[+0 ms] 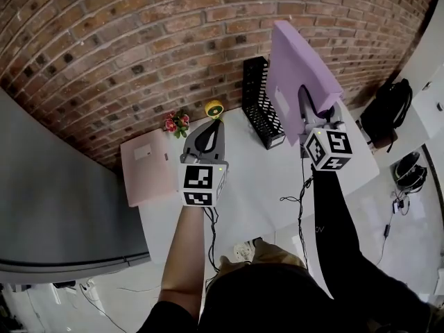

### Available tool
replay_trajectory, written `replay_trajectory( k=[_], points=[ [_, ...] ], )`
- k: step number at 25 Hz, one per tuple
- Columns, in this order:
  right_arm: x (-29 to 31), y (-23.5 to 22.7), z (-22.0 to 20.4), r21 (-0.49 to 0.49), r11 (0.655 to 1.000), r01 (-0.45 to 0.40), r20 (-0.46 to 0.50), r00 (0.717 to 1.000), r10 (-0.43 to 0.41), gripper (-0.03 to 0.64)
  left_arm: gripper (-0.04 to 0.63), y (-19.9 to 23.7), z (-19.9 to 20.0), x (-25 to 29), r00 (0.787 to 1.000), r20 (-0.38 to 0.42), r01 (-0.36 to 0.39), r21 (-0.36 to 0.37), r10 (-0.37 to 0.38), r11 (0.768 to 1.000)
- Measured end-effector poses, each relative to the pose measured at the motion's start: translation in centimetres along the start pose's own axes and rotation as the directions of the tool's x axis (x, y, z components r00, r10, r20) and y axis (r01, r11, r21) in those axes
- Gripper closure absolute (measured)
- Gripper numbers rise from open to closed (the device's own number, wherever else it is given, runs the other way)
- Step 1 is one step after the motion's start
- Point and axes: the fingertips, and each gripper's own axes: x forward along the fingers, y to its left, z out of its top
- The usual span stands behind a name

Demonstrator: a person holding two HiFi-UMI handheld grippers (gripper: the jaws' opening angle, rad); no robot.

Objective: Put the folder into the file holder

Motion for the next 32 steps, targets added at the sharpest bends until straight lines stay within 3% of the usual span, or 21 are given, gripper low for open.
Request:
replay_trajectory(
  k=[10,16,32],
  points=[
    [5.7,-1.4,-2.3,0.048,0.998,-0.033,0.0,0.999,0.033,0.483,0.586,1.0,-0.7,3.8,0.999,-0.028,-0.018,0.021,0.018,1.0],
    [8.4,-2.0,-4.1,0.065,0.997,-0.039,-0.014,0.999,0.04,0.483,0.586,3.1,-0.8,5.5,0.997,-0.022,-0.078,0.023,0.079,0.997],
    [11.2,-3.0,-7.5,0.078,0.995,-0.055,-0.046,0.997,0.059,0.483,0.586,4.6,-3.1,8.7,0.993,-0.069,-0.099,0.017,0.099,0.995]
  ],
)
